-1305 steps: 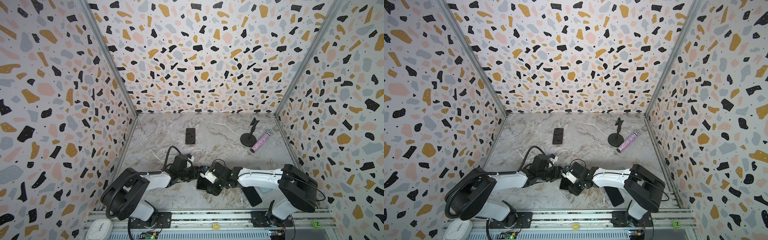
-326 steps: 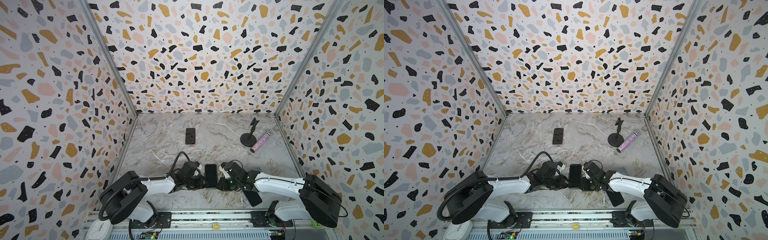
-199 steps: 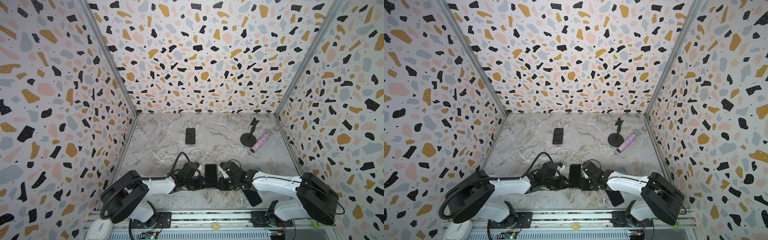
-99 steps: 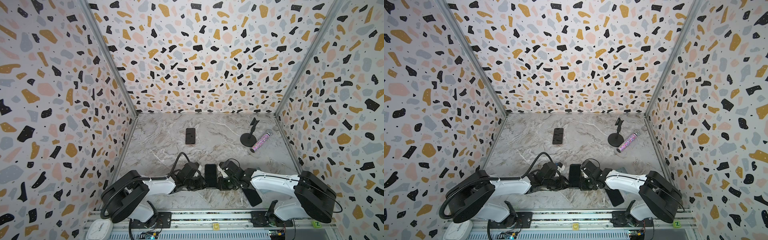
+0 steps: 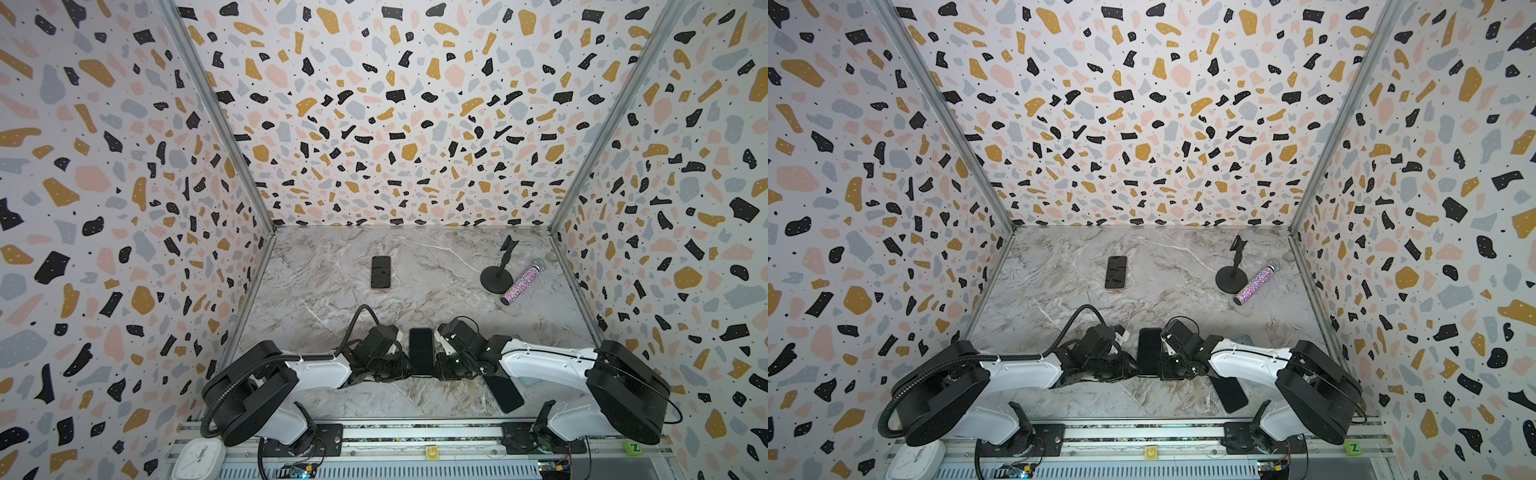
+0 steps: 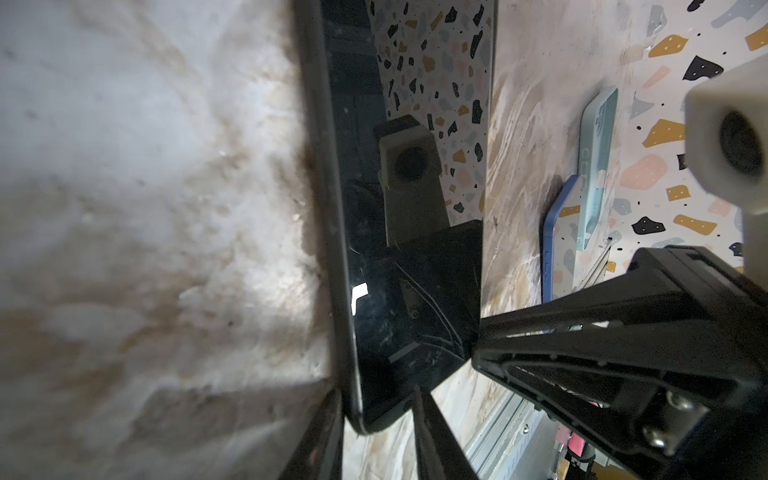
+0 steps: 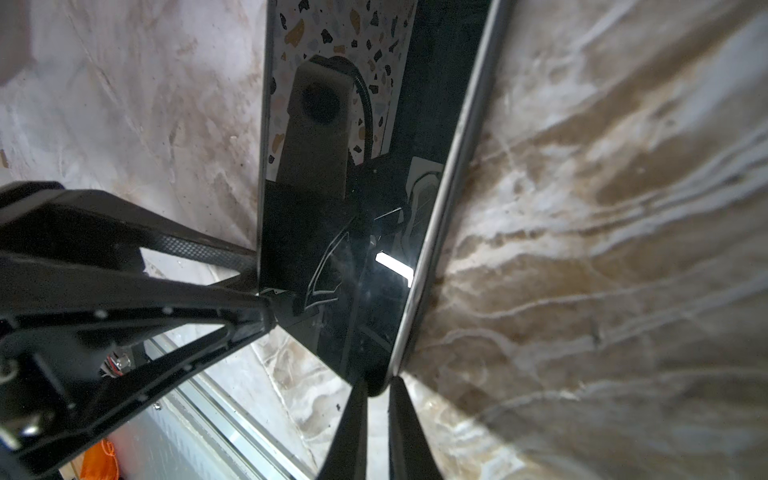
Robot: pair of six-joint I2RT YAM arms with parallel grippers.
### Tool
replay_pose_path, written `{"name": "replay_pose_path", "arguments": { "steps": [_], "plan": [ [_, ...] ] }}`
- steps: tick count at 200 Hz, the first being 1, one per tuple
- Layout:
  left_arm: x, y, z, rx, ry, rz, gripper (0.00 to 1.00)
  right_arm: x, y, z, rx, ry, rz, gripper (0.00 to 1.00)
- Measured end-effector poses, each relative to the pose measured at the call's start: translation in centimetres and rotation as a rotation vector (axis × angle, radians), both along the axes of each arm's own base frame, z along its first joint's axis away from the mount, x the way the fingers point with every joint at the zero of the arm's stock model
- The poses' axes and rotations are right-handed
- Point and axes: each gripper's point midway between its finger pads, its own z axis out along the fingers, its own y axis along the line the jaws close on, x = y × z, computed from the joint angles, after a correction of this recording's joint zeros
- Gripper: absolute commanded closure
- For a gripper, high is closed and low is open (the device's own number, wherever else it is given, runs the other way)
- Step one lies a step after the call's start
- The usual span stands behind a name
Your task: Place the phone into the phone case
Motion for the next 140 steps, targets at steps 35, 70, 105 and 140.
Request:
{"name": "replay_pose_path", "arguments": {
  "steps": [35, 70, 105, 140],
  "plan": [
    [0.02, 0.07, -0.05, 0.004, 0.0, 0.003, 0.7, 0.04, 0.14, -0.16, 0.01, 0.015, -0.004, 0.9],
    [0.07, 0.16, -0.09, 0.009, 0.001, 0.009, 0.7, 0.07, 0.26, -0.23, 0.018, 0.026, -0.006, 0.91],
    [0.1, 0.24, -0.13, 0.012, 0.004, 0.017, 0.7, 0.09, 0.34, -0.38, 0.024, 0.039, -0.01, 0.93],
    [0.11, 0.26, -0.15, 0.013, 0.007, 0.021, 0.7, 0.09, 0.36, -0.41, 0.028, 0.048, -0.011, 0.93]
  ]
}}
